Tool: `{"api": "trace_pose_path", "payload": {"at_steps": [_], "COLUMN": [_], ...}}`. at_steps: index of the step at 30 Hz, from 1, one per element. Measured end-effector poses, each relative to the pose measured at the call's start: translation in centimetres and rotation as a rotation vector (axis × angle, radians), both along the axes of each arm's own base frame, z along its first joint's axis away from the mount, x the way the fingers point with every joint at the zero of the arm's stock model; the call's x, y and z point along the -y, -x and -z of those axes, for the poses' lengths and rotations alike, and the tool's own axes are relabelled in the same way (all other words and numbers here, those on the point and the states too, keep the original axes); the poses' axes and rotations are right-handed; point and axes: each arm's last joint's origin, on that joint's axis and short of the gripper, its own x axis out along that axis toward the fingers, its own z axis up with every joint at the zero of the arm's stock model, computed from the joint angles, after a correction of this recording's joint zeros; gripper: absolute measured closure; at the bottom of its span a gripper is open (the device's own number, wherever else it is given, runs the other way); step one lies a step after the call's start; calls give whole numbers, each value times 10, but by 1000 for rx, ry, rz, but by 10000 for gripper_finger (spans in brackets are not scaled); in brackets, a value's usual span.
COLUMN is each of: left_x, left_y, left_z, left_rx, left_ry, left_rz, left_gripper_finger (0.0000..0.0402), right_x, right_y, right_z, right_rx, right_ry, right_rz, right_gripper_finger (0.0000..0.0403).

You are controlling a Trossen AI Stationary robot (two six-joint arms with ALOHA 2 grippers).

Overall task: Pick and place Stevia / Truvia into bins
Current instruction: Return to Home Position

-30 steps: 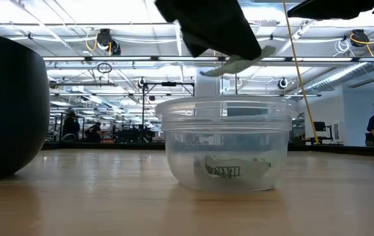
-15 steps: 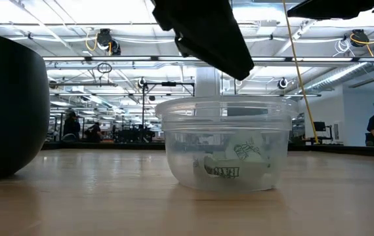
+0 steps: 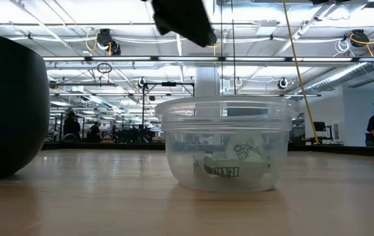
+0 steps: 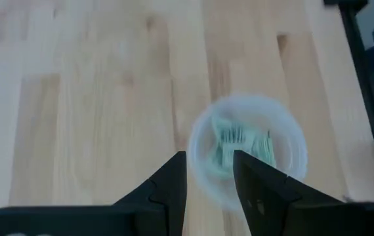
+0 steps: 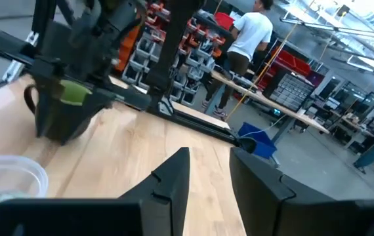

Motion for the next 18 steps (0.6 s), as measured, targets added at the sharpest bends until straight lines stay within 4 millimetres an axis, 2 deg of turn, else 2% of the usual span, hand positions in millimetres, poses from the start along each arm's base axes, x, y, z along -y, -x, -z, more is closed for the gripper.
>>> {"api": "trace_pose_path", "payload": {"at_steps": [5,10,14,18], "left_x": [-15,-36,-52,-66], "left_y": [25,68,113,163], "left_z": [-18,-58,-98,-137], "left_rx": [-130,-202,-149,9], "left_ry": [7,17,-8,-45], "left_rz": [-69,-198,-313,-421], "left_gripper_finger": [270,270,270,270], "right_x": [3,15,23,29], "right_y": [4,19,34,47], "right_z": [-5,-15,-15,-14], "right_rx": [51,130,124,98], "right_ry": [-81,-171,-228,-264], "right_rz": [46,181,169,84], "right_gripper_finger": [298,298,298,298]}}
